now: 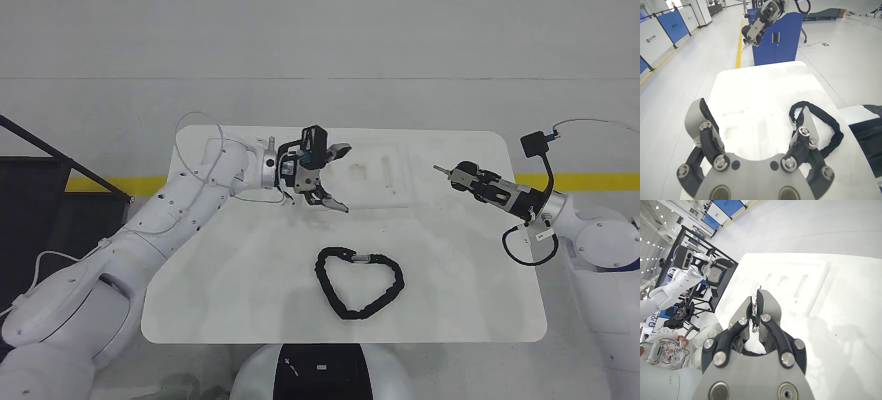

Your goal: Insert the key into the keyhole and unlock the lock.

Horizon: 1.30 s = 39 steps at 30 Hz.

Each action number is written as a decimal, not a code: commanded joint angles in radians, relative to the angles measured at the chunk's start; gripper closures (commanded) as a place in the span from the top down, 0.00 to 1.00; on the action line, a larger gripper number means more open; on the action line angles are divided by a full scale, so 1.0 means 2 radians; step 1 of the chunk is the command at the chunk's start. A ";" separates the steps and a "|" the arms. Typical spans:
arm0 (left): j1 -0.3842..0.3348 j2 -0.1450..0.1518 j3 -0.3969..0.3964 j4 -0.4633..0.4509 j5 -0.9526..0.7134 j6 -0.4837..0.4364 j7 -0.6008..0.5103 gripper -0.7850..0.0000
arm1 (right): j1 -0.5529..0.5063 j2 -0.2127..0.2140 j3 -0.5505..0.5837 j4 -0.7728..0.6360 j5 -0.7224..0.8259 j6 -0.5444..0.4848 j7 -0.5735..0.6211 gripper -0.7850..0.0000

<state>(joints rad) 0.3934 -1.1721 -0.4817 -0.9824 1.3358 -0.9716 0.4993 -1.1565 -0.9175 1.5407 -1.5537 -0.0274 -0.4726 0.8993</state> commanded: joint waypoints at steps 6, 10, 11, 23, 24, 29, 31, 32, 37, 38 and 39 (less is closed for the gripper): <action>0.008 -0.011 0.021 -0.012 0.066 0.019 -0.015 1.00 | 0.000 0.000 0.000 0.000 0.000 0.000 0.000 0.00; 0.009 -0.016 0.031 -0.015 0.101 0.020 -0.016 1.00 | 0.000 0.000 0.000 0.000 0.000 0.000 0.000 0.00; 0.009 -0.018 0.035 -0.016 0.107 0.014 -0.012 1.00 | 0.000 0.000 0.000 0.000 0.000 0.000 0.000 0.00; 0.004 -0.027 0.062 -0.014 0.144 -0.020 -0.004 1.00 | 0.000 0.000 0.000 0.000 0.000 0.000 0.000 0.00; 0.004 -0.027 0.062 -0.014 0.144 -0.020 -0.004 1.00 | 0.000 0.000 0.000 0.000 0.000 0.000 0.000 0.00; 0.004 -0.027 0.062 -0.014 0.144 -0.020 -0.004 1.00 | 0.000 0.000 0.000 0.000 0.000 0.000 0.000 0.00; 0.004 -0.027 0.062 -0.014 0.144 -0.020 -0.004 1.00 | 0.000 0.000 0.000 0.000 0.000 0.000 0.000 0.00; 0.004 -0.027 0.062 -0.014 0.144 -0.020 -0.004 1.00 | 0.000 0.000 0.000 0.000 0.000 0.000 0.000 0.00; 0.005 -0.027 0.062 -0.014 0.143 -0.017 -0.006 1.00 | 0.000 0.000 0.000 0.000 0.000 0.000 0.000 0.00; 0.012 -0.027 0.059 -0.016 0.139 -0.007 -0.013 1.00 | 0.000 0.000 0.000 0.000 0.000 0.000 0.000 0.00; 0.019 -0.026 0.057 -0.018 0.131 -0.004 -0.020 1.00 | 0.000 0.000 0.000 0.000 0.000 0.000 0.000 0.00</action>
<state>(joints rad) 0.4126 -1.2256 -0.3622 -1.0133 1.6148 -0.9974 0.4777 -1.1565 -0.9175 1.5407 -1.5537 -0.0274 -0.4726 0.8993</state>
